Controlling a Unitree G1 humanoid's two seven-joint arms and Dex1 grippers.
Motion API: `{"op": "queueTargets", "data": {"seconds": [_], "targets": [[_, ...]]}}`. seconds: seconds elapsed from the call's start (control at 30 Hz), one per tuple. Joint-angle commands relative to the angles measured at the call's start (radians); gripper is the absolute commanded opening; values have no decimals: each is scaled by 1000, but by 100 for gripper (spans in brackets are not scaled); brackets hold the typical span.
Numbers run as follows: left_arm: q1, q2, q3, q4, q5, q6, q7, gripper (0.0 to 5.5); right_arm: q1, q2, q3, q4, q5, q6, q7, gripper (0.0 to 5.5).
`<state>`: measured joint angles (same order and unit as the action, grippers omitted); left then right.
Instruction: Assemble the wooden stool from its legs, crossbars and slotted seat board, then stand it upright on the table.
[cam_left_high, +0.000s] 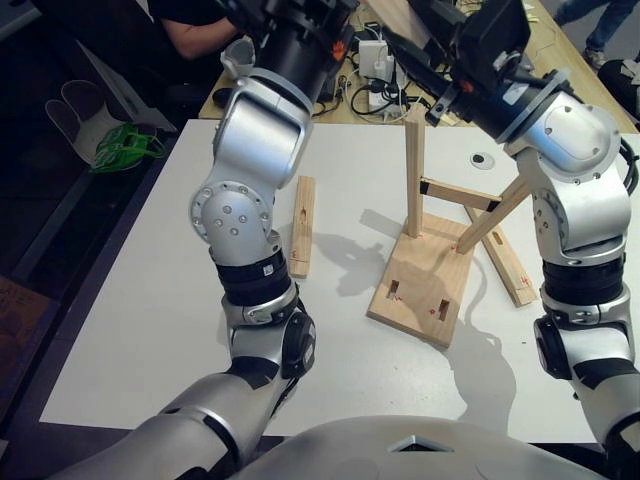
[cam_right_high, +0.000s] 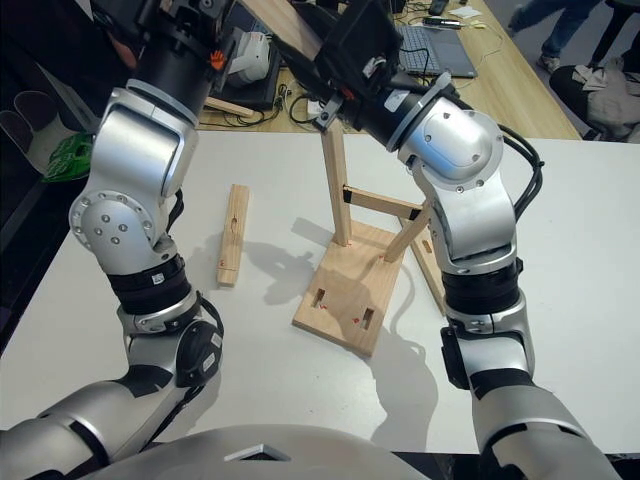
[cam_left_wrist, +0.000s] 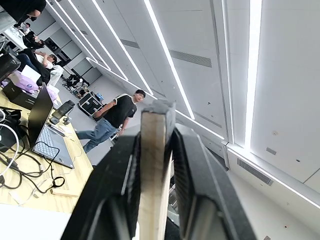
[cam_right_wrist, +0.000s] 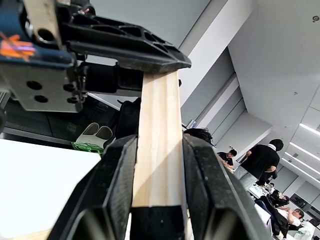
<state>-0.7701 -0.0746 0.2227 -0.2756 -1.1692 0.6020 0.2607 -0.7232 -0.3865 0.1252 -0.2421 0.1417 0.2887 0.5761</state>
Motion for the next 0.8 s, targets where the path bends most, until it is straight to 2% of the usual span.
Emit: {"op": "queueTargets", "data": {"seconds": [0.03, 0.17, 0.37, 0.6, 0.63, 0.8], "targets": [[29, 38, -21, -2, -18, 52, -20, 71, 15, -37, 0, -20, 4, 7, 42, 127], [88, 95, -45, -15, -48, 125, -80, 59, 8, -69, -21, 6, 6, -8, 66, 127], [156, 126, -62, -30, -59, 139, -140, 52, -6, -91, -41, 71, -31, -47, 62, 127], [145, 163, -49, -31, -96, 146, -126, 52, -21, -88, -58, 128, -74, -88, 18, 127], [142, 163, -47, -22, -83, 136, -122, 52, -18, -88, -57, 125, -71, -84, 21, 168], [91, 135, 7, 7, -23, 32, -57, 41, 53, -147, -26, 99, -102, -71, 88, 256]]}}
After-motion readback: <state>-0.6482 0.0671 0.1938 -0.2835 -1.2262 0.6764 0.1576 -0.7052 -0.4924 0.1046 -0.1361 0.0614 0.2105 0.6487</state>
